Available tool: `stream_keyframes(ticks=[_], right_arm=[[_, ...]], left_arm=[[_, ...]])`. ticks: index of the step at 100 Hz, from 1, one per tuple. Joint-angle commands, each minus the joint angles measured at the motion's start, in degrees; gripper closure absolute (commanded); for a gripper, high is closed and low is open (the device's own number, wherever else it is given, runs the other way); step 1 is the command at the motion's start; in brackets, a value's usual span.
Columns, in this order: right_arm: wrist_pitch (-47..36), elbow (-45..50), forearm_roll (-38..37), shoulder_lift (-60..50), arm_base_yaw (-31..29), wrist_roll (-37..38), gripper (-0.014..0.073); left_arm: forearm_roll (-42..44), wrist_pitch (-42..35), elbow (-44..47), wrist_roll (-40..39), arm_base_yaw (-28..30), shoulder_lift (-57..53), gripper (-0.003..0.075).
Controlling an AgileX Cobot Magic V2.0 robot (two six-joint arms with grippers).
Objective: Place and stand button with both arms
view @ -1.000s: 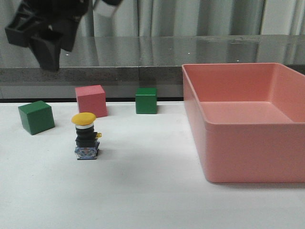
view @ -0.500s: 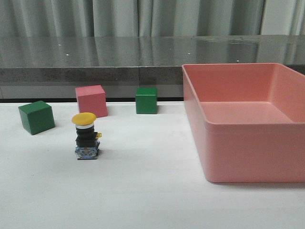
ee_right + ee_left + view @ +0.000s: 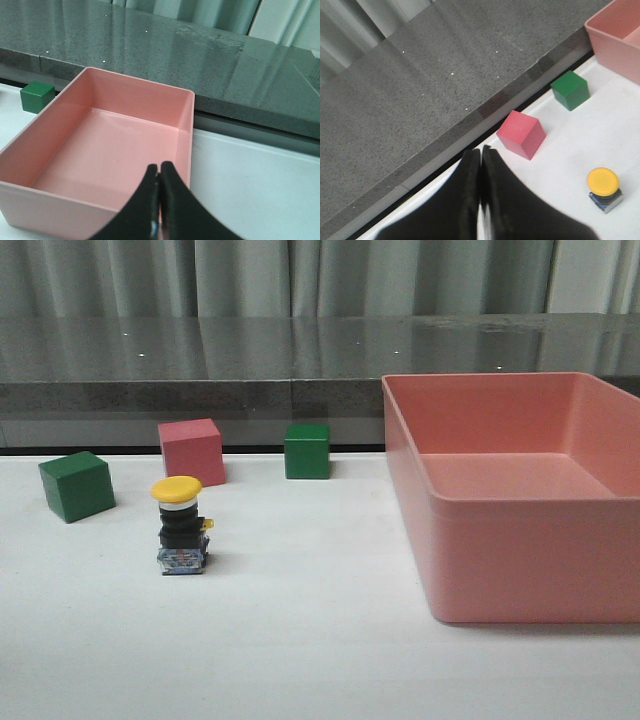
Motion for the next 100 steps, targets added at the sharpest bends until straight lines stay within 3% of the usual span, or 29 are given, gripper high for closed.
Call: stream_keyframes(ticks=[1,21,40,100], right_arm=[[-4.1,-1.4,0.7,0.5,-0.3,-0.2,0.0655],[-4.1,-1.4,0.7,0.5,-0.3,-0.2,0.0655],[-4.1,-1.4,0.7,0.5,-0.3,-0.2,0.0655],[-4.1,-1.4,0.7,0.5,-0.3,-0.2,0.0655]], left_arm=[[-1.7,-10.7,6.2,-1.5,0.2,-5.9,0.0739],[-3.1,-16.3,19.8,-1.7,0.2,-17.8,0.0739],[-5.8,-17.0,26.1,-1.7,0.2,-25.4,0.0739],[-5.8,-16.2,28.3,-1.7,0.2,-26.9,0.0739]])
